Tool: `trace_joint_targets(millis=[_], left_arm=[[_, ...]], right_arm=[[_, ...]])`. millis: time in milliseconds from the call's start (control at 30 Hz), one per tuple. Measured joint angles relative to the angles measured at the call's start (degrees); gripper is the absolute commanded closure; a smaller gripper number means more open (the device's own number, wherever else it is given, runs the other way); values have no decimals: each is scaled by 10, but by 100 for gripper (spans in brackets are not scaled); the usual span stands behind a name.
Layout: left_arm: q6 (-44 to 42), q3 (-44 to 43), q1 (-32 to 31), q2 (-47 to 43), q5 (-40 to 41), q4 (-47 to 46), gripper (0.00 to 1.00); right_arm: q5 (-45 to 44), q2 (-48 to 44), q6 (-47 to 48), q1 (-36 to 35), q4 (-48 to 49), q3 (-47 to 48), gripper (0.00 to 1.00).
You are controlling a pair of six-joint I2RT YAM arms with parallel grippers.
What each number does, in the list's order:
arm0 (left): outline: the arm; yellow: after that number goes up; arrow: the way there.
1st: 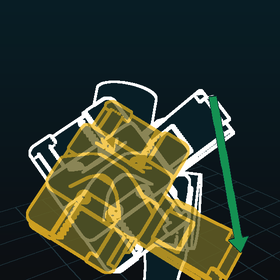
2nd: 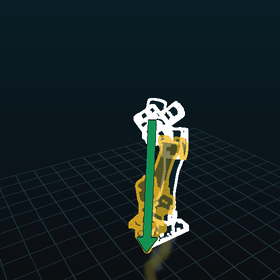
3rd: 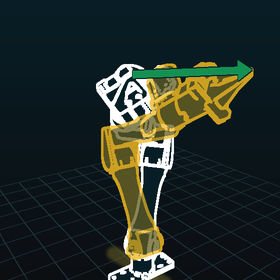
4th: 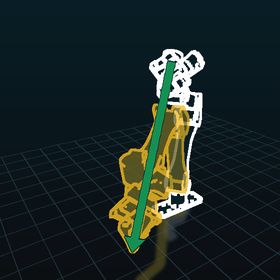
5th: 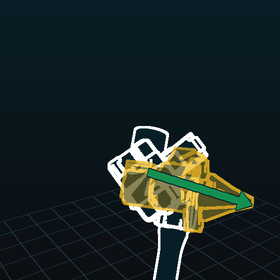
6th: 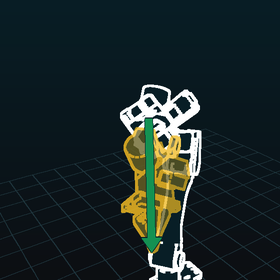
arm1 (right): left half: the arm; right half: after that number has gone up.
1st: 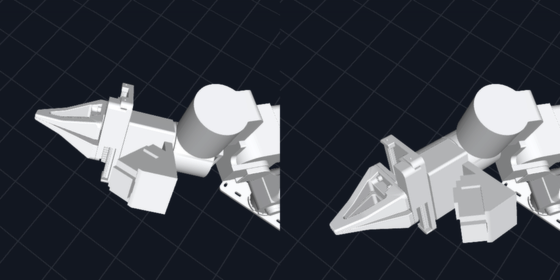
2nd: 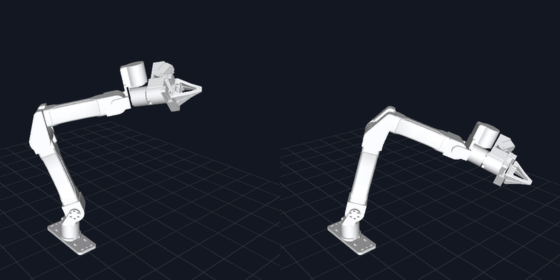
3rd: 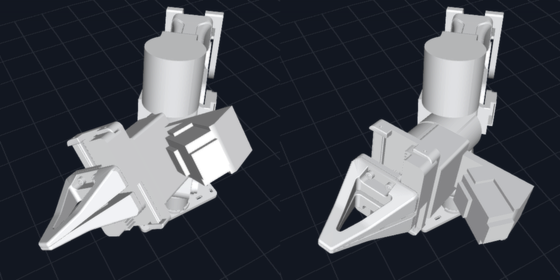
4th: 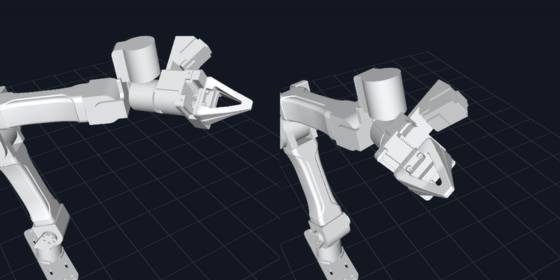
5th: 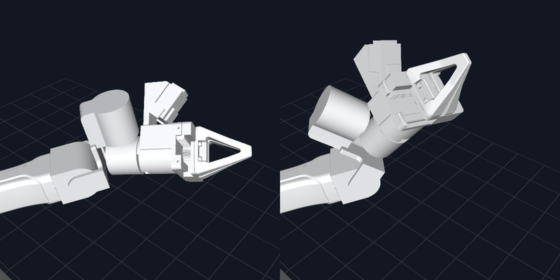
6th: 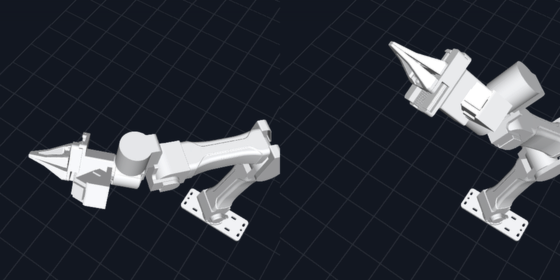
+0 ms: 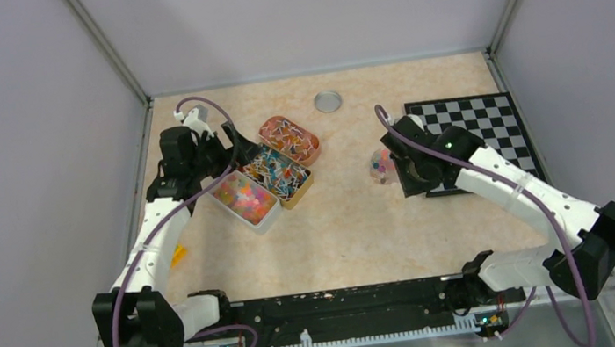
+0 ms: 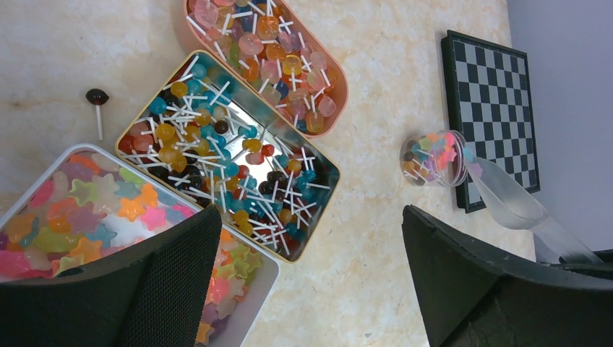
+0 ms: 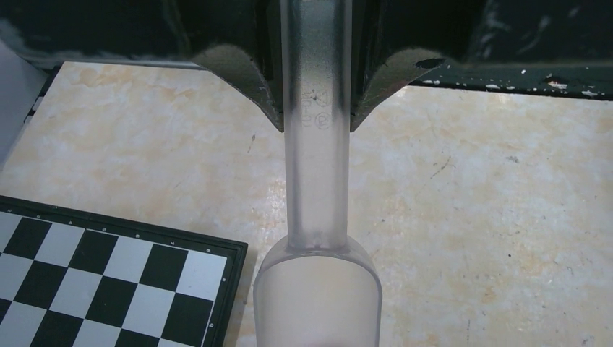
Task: Pack the candies
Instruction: Place the fake candies in the packing bottle.
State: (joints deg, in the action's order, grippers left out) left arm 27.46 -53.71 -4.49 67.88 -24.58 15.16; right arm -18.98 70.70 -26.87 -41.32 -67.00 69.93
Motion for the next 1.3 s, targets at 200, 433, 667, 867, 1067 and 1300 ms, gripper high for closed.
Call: trace_joint_targets(millis=[200, 433, 667, 867, 1067, 1300], left_arm=[[0, 0, 0, 0, 0, 0, 1], [0, 0, 0, 0, 2, 2, 1], [0, 0, 0, 0, 2, 4, 1], [0, 0, 0, 0, 2, 4, 1], [0, 0, 0, 0, 2, 4, 1], [0, 0, 0, 0, 2, 4, 1]], right_arm=[[5, 3, 10, 10, -4, 4, 100], [17, 7, 19, 11, -8, 4, 100], [29, 34, 34, 16, -25, 18, 100], [35, 43, 43, 21, -41, 41, 100], [40, 50, 53, 26, -57, 63, 100], [51, 59, 68, 30, -77, 78, 100]])
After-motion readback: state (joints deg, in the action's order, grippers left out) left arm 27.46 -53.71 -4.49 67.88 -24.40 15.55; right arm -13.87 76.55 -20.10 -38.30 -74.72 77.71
